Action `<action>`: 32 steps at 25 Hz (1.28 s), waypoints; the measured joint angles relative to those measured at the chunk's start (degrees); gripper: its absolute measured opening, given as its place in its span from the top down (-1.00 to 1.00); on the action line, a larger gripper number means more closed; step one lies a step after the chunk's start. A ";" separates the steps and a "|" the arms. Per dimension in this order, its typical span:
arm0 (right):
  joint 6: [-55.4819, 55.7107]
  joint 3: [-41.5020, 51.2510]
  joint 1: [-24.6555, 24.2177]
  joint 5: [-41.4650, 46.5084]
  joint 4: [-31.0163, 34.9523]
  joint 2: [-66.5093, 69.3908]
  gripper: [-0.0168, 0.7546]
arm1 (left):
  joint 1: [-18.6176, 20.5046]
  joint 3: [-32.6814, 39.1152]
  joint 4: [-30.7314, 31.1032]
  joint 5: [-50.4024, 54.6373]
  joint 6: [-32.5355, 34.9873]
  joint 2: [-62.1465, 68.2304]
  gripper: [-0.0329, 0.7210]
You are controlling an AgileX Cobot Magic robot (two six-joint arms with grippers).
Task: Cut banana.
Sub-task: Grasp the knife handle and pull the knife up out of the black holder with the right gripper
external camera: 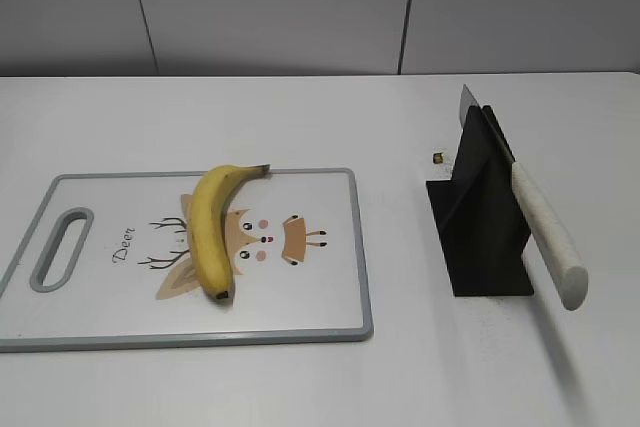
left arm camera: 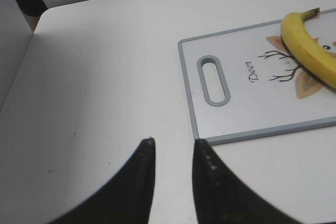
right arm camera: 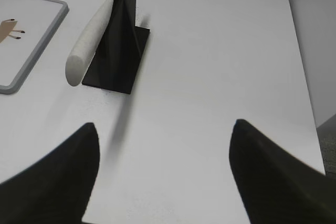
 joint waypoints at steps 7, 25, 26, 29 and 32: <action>0.00 0.00 0.00 0.00 0.00 0.00 -0.56 | 0.00 0.00 0.00 0.00 0.00 0.00 0.07; 0.06 -6.61 0.00 -3.09 0.00 4.07 -0.56 | 0.00 0.00 0.32 0.00 0.00 0.00 -0.60; 0.06 -7.64 0.00 -3.15 0.00 5.76 -0.56 | 0.00 0.00 0.32 0.00 0.00 0.00 -0.60; 0.06 -10.59 0.00 -3.09 0.00 11.24 -0.56 | 0.00 0.00 0.32 0.00 0.00 0.00 -0.60; 0.06 -13.57 0.00 -2.46 0.00 17.17 -0.56 | 0.00 0.00 0.32 0.00 0.00 0.00 -0.60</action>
